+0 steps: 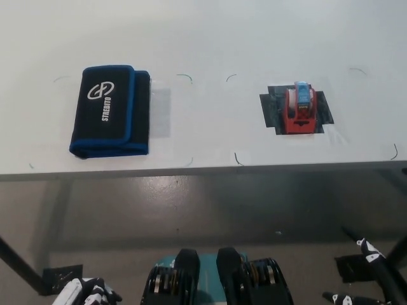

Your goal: Use the right hand to move the tape on the right hand side to the notebook on the left hand side

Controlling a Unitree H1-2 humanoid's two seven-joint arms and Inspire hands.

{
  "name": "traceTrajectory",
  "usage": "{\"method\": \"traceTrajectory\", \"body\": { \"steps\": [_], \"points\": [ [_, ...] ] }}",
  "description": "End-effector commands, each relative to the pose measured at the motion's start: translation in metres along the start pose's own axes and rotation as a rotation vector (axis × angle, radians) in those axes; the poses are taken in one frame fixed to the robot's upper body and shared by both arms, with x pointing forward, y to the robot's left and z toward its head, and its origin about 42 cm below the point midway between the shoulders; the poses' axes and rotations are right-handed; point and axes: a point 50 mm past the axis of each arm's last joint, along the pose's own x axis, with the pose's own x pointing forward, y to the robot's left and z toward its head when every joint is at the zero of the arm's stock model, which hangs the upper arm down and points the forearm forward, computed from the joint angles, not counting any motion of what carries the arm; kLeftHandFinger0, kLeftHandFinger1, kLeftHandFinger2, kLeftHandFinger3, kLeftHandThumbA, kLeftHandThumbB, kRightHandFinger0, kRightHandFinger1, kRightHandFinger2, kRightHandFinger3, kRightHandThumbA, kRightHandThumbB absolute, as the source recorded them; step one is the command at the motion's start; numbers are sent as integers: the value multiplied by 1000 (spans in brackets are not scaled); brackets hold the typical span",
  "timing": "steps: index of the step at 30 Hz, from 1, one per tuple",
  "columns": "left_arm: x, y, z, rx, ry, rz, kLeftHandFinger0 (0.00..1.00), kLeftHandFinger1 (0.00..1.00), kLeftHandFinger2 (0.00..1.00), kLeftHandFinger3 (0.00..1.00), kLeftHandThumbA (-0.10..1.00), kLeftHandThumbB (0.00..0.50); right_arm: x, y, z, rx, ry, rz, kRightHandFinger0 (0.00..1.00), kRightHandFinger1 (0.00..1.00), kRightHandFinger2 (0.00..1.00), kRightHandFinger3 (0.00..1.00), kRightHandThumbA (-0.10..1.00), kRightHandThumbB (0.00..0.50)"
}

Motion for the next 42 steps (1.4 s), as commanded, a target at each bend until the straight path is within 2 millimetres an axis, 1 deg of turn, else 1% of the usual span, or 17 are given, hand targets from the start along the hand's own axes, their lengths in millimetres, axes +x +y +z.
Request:
{"method": "traceTrajectory", "body": {
  "steps": [1, 3, 4, 5, 7, 9, 10, 11, 14, 16, 20, 21, 26, 28, 33, 39, 42],
  "points": [
    [3, 4, 12, 31, -70, 4, 370, 387, 468, 614, 801, 155, 8, -15, 19, 7, -99, -40, 1000, 1000, 1000, 1000, 1000, 60],
    [3, 3, 13, 30, -76, 7, 363, 380, 465, 615, 801, 145, 10, -21, 23, 3, -111, -61, 1000, 1000, 1000, 1000, 1000, 65],
    [6, 4, 14, 31, -79, 11, 361, 378, 462, 617, 805, 152, 16, -27, 27, 3, -128, -79, 1000, 1000, 1000, 1000, 995, 58],
    [6, 4, 15, 29, -73, 11, 363, 379, 461, 619, 809, 150, 21, -37, 33, -7, -154, -117, 1000, 1000, 1000, 1000, 979, 69],
    [4, 4, 15, 26, -69, 10, 370, 383, 461, 621, 815, 147, 26, -46, 39, -7, -160, -139, 1000, 1000, 1000, 1000, 971, 97],
    [4, 4, 15, 28, -67, 11, 370, 381, 460, 622, 815, 140, 33, -56, 44, -21, -162, -158, 1000, 1000, 1000, 1000, 992, 105],
    [4, 4, 15, 29, -67, 11, 369, 380, 459, 622, 815, 140, 33, -56, 44, -21, -161, -158, 1000, 1000, 1000, 1000, 995, 106],
    [4, 4, 16, 39, -66, 8, 358, 378, 459, 625, 835, 146, 44, -67, 52, -10, -203, -201, 1000, 1000, 1000, 1000, 908, 87],
    [5, 4, 19, 46, -72, 4, 367, 387, 468, 640, 829, 132, 74, -92, 71, 11, -255, -257, 1000, 1000, 1000, 1000, 792, 87],
    [6, 4, 19, 46, -74, 3, 370, 388, 469, 642, 826, 133, 84, -99, 78, 10, -259, -267, 1000, 1000, 1000, 1000, 792, 94],
    [8, 3, 18, 41, -70, 1, 390, 403, 488, 650, 839, 152, 113, -118, 96, -12, -271, -255, 1000, 1000, 1000, 1000, 716, 86],
    [9, 4, 19, 39, -64, 2, 391, 407, 491, 653, 842, 158, 122, -122, 102, -28, -270, -246, 1000, 1000, 1000, 1000, 721, 105],
    [10, 5, 19, 30, -70, 4, 384, 403, 480, 649, 820, 153, 157, -134, 114, -122, -272, -208, 1000, 1000, 1000, 1000, 831, 143],
    [12, 5, 21, 29, -71, 5, 384, 407, 484, 651, 818, 150, 165, -137, 117, -140, -277, -202, 1000, 1000, 1000, 1000, 852, 137],
    [13, 5, 22, 29, -74, 8, 372, 395, 475, 651, 815, 158, 184, -138, 120, -165, -269, -179, 1000, 1000, 1000, 1000, 807, 136],
    [14, 5, 22, 29, -79, 7, 385, 398, 481, 650, 813, 162, 216, -137, 114, -170, -215, -158, 1000, 1000, 1000, 1000, 790, 142],
    [13, 3, 21, 22, -79, 12, 387, 387, 465, 638, 813, 152, 234, -141, 118, -181, -211, -142, 1000, 1000, 1000, 1000, 870, 165]
  ]
}}
